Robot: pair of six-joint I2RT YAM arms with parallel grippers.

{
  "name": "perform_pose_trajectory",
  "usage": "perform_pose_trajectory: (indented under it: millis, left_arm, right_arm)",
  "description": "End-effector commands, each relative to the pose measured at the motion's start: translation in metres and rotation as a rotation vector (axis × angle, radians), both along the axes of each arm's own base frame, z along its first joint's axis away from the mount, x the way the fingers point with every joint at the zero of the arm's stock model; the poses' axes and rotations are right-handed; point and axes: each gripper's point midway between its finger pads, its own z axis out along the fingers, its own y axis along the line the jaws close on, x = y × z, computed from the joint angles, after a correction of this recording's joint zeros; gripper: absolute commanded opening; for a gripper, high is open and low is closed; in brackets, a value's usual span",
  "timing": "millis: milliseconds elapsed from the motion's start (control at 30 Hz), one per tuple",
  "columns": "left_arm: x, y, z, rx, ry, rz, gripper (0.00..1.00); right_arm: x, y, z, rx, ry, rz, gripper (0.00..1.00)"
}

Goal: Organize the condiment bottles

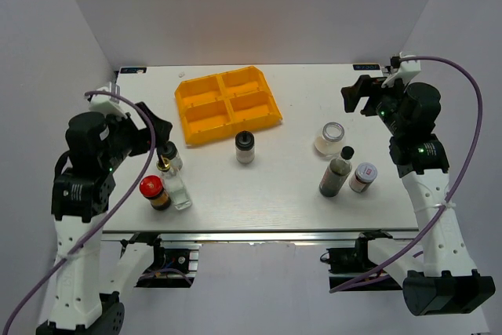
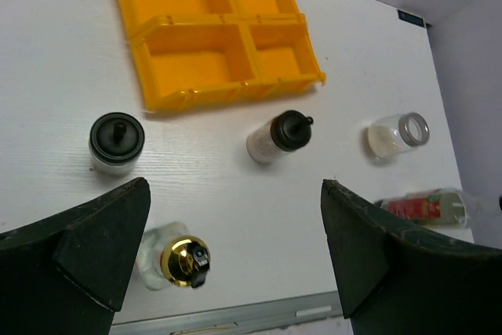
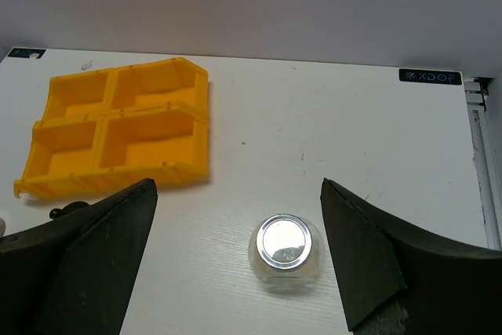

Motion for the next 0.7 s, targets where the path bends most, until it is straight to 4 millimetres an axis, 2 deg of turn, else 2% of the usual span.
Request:
perform_pose_trajectory:
  millis: [0, 100, 200, 367, 400, 500, 667]
  left_arm:
    - [-0.022, -0.019, -0.020, 0.005, 0.069, -0.143, 0.98]
    - [-0.028, -0.028, -0.037, -0.019, 0.080, -0.196, 0.98]
    - [-0.033, -0.015, -0.039, 0.013, 0.063, -0.128, 0.98]
    - [-0.040, -0.008, -0.051, 0.016, 0.067, -0.085, 0.98]
    - [-0.039, -0.008, -0.066, 0.017, 0.102, -0.082, 0.98]
    - [-0.039, -0.009, -0.091, 0.009, 0.154, -0.082, 0.98]
    - [-0.042, -0.012, -0.092, 0.001, 0.123, -0.101, 0.98]
  right_arm:
    - [0.001, 0.001, 0.003, -0.018, -0.023, 0.012, 0.89]
    - [0.001, 0.001, 0.002, -0.021, -0.023, 0.014, 0.89]
    - [0.000, 0.004, 0.003, -0.024, -0.027, 0.034, 0.89]
    - [0.000, 0.009, 0.001, -0.024, -0.025, 0.063, 0.89]
    - [0.000, 0.009, 0.000, -0.024, -0.023, 0.062, 0.90]
    - [0.003, 0.006, -0.003, -0.020, -0.009, 0.042, 0.89]
    - [0.004, 0.003, -0.007, -0.020, 0.003, 0.025, 0.89]
